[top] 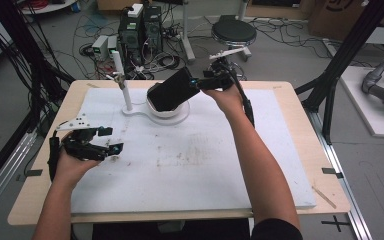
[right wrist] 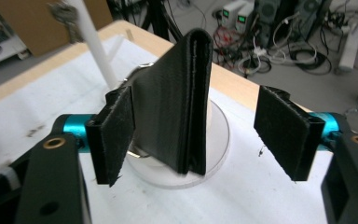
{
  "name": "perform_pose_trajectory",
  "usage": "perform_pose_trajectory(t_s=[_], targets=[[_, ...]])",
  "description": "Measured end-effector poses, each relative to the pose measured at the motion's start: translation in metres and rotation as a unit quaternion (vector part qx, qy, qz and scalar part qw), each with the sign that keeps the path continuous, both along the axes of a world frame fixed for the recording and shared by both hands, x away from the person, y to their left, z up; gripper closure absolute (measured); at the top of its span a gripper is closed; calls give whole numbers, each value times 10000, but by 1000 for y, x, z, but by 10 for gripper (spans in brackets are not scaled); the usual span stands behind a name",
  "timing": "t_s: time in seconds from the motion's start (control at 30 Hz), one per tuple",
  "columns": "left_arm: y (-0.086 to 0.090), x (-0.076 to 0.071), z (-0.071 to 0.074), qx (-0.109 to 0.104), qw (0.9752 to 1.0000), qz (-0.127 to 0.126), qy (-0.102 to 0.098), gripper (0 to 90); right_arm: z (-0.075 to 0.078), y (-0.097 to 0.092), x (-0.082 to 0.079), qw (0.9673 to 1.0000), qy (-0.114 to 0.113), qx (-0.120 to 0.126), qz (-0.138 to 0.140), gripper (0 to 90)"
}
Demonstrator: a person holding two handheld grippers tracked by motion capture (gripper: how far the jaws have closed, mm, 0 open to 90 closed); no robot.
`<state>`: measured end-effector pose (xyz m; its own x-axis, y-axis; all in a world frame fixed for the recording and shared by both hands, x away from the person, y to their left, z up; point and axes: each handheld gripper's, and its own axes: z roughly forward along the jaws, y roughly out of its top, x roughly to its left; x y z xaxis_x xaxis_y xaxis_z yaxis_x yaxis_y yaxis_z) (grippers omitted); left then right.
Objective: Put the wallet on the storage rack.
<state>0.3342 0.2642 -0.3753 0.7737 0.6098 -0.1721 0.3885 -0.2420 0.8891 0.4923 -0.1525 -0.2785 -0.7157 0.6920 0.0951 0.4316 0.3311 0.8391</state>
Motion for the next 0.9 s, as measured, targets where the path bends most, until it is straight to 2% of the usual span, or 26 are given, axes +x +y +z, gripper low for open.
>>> perform_pose_trajectory(t_s=[0.2, 0.3, 0.4, 0.43, 0.47, 0.5, 0.57, 0.67, 0.73, 0.9], targets=[[-2, -2, 1, -8, 10000, -67, -66, 158, 13, -24, -28, 9998, -152, 110, 75, 213], [-2, -2, 1, -26, 9999, -59, -89, 159, 19, -32, -44, 9998, -110, -2, 151, 187], [-2, -1, -1, -13, 10000, -53, -83, 158, 20, -42, -64, 9985, -466, 134, 259, 188], [-3, -1, -1, -27, 10000, -43, -79, 158, 20, -45, -69, 9987, -425, 112, 270, 187], [-3, -1, -1, -17, 10000, -51, -74, 158, 19, -49, -75, 9989, -389, 108, 249, 188], [-3, -1, -1, -7, 9999, -55, -84, 158, 18, -53, -80, 9982, -495, 165, 286, 188], [-4, 0, -1, -7, 10000, -61, -77, 158, 15, -62, -90, 9977, -541, 267, 298, 187], [-6, 0, -3, -96, 9998, -112, -132, 159, 9, -72, -102, 9971, -612, 329, 301, 187], [-7, 1, -5, -81, 9998, -101, -182, 159, 3, -78, -110, 9972, -604, 324, 312, 187], [-8, 3, -8, -56, 9998, -78, -171, 158, -15, -94, -128, 9961, -749, 364, 281, 187]])
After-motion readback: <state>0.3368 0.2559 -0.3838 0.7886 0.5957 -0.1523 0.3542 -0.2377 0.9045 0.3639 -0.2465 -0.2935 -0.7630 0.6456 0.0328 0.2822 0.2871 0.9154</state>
